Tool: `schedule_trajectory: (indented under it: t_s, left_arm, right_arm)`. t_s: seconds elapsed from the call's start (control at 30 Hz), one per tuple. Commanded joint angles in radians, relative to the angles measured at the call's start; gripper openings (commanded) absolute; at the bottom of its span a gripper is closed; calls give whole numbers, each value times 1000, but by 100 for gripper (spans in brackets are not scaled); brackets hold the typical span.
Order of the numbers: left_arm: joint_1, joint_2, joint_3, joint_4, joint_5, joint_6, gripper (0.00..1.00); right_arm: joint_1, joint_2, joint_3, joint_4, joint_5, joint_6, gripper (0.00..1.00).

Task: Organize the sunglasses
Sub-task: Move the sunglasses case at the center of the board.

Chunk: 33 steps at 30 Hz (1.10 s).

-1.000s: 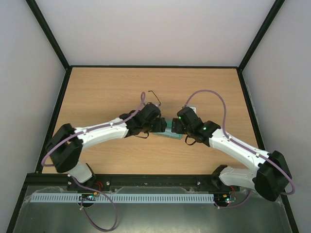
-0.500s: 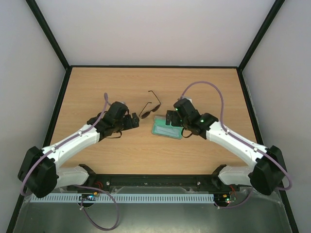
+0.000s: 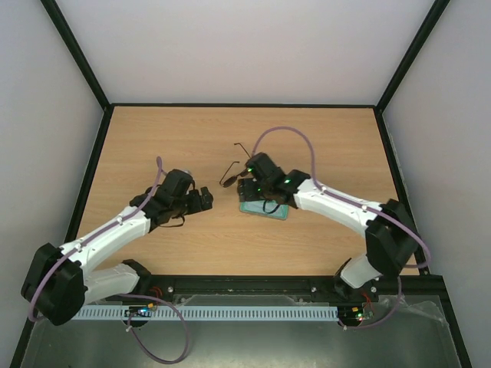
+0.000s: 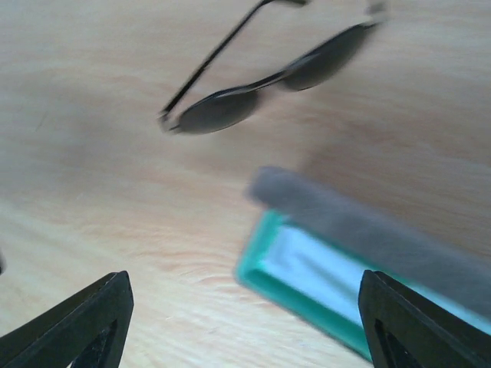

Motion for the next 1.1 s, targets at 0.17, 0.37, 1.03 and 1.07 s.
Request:
schedule_trajectory:
  t_s: [0.17, 0.37, 1.03, 1.07]
  left_arm:
    - [44, -86, -50, -12, 9, 10, 99]
    - [70, -137, -69, -40, 11, 17, 99]
    - [86, -150, -95, -27, 37, 19, 99]
    - [86, -149, -93, -25, 38, 19, 99]
  right_arm:
    - [195, 263, 100, 76, 76, 104, 78]
    - [203, 405, 153, 108, 154, 136, 69]
    - [116, 292, -85, 91, 309, 187, 62]
    - [99, 277, -106, 100, 312, 181, 62]
